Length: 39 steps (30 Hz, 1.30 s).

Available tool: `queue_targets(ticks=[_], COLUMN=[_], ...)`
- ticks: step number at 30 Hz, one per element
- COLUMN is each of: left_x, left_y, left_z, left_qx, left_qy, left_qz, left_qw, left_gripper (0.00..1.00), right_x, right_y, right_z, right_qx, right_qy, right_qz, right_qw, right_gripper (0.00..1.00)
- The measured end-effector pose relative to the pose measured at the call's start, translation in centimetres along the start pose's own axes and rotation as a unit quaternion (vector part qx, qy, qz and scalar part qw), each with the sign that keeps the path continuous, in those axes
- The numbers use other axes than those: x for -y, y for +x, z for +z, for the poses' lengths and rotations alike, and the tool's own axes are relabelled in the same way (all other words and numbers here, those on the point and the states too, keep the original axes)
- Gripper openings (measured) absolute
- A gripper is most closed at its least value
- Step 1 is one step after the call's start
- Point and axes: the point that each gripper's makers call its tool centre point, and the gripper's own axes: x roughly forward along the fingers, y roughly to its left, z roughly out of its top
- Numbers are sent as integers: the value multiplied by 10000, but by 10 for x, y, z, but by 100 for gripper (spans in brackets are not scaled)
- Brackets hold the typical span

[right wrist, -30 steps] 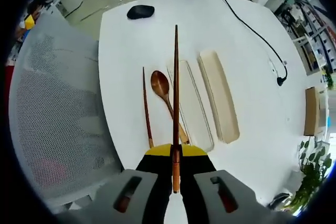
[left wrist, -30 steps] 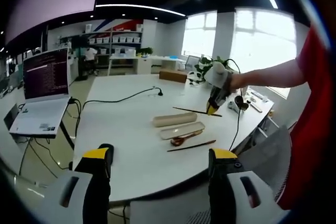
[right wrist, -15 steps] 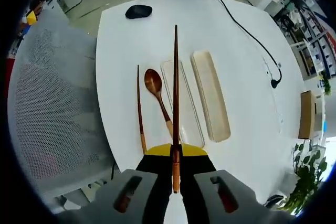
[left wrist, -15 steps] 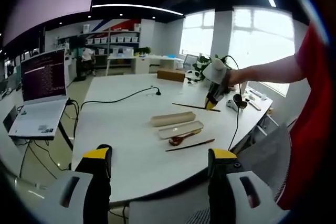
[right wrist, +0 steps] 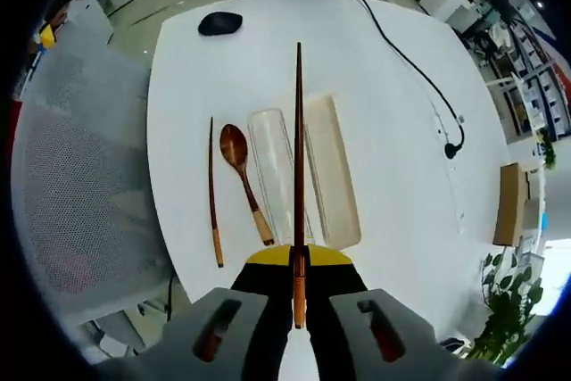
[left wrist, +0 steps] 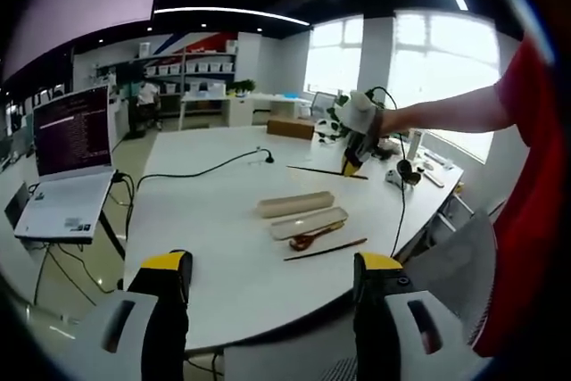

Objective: Arrange the utensils inside the cutlery case until each visible utensil rests in its matching compartment.

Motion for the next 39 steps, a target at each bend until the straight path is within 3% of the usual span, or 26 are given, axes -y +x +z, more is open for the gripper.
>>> queue_targets(ticks=[27,31,33,39], left_x=[-12,-12,-12,-9], left_y=[13,14,15,16], left_z=[2,2,1,-3], left_qx=[-62,-86,-87,-127], left_qy=[-70,-70,-76,-108], left_qz=[76,58,44,35], left_qw=[9999,9999,9999,9999], left_gripper=[78,78,78,78], right_x=[41,47,60,54], right_y=[24,31,35,48], right_z=[24,26,27,32], right_qx=[-68,-112,-102,-74], right_qy=[-180,-463,-598,-411], right_qz=[165,-37,-373,-107], right_qw=[9997,9989,9975,9991], right_gripper=[0,0,0,0])
